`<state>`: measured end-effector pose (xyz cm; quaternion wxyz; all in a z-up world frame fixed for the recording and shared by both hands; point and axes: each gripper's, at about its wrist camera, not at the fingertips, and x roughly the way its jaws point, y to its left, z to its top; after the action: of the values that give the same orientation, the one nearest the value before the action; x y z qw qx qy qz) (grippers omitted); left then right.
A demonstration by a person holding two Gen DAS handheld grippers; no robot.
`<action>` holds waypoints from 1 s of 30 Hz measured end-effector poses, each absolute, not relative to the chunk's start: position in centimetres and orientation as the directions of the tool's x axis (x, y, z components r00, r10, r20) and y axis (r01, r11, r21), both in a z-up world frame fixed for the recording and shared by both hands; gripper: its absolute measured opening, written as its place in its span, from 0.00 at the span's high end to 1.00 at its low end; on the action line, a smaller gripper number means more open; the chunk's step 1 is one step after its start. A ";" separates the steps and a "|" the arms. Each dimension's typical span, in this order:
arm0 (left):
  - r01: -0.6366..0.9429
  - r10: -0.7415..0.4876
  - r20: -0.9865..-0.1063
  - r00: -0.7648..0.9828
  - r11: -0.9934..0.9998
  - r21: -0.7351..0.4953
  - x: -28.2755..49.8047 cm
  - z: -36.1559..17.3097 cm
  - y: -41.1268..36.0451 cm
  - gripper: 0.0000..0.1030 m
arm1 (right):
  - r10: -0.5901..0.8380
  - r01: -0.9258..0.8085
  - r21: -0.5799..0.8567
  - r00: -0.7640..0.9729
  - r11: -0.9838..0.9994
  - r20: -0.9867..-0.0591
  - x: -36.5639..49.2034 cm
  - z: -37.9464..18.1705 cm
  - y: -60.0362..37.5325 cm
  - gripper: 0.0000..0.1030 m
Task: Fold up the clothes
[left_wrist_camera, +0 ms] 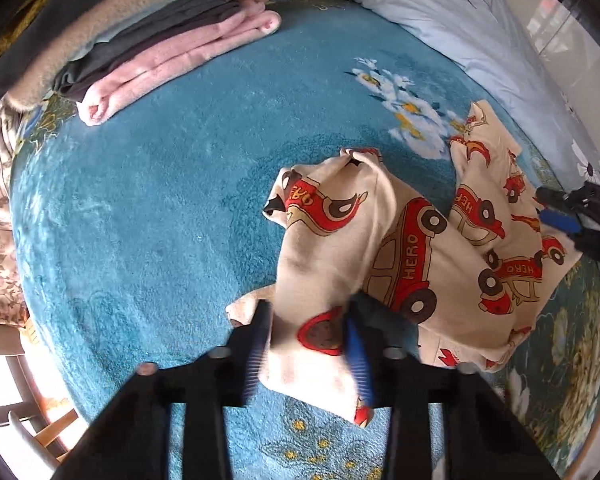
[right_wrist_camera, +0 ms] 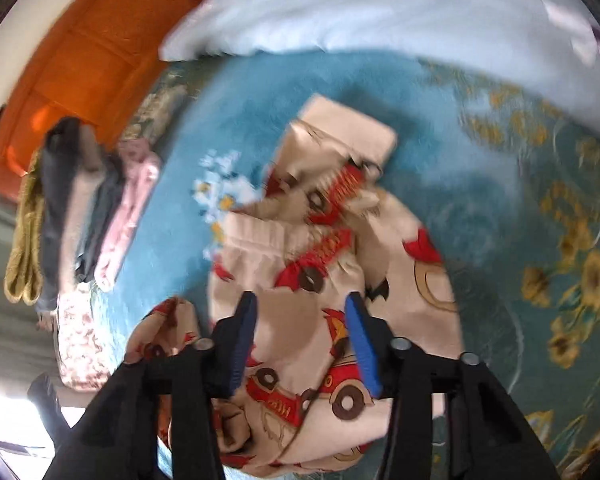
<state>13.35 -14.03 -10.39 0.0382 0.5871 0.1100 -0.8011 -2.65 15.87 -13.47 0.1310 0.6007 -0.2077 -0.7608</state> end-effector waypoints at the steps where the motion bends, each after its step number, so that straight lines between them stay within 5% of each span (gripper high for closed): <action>1: 0.195 0.067 -0.950 -0.306 -0.972 -0.131 13.3 -10.5 -14.1 0.75 | -0.439 -0.078 0.466 -0.230 -0.881 -0.868 -2.8 -14.2 16.0 0.60; 3: 0.227 0.071 -0.941 -0.331 -0.962 -0.152 13.8 -9.9 -15.2 0.88 | -0.430 -0.117 0.458 -0.206 -0.881 -0.879 -2.9 -15.4 16.0 0.63; 7: 0.292 0.072 -0.920 -0.384 -0.936 -0.195 14.7 -8.5 -17.5 0.90 | -0.454 -0.163 0.485 -0.194 -0.859 -0.870 -2.7 -16.5 15.8 0.66; 9: 0.322 0.061 -0.906 -0.418 -0.923 -0.211 15.4 -7.4 -19.0 0.90 | -0.482 -0.174 0.513 -0.192 -0.840 -0.855 -2.6 -16.4 15.5 0.95; 16: 0.384 0.028 -0.842 -0.538 -0.882 -0.274 17.9 -3.4 -23.6 0.90 | -0.593 -0.127 0.655 -0.325 -0.745 -0.737 -2.3 -11.5 15.7 0.99; 25: 0.401 0.074 -0.781 -0.621 -0.826 -0.397 20.0 -1.0 -26.5 0.90 | -0.582 0.065 0.744 -0.670 -0.665 -0.461 0.7 4.8 21.9 1.00; 30: 0.402 0.124 -0.783 -0.610 -0.803 -0.440 20.6 -1.8 -26.5 0.90 | -0.508 0.086 0.671 -0.727 -0.736 -0.463 2.4 9.2 24.4 1.00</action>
<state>20.61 -26.51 -1.82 0.0823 0.4341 0.3029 -0.8444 2.42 24.39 9.15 0.1703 0.3282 -0.3209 -0.8720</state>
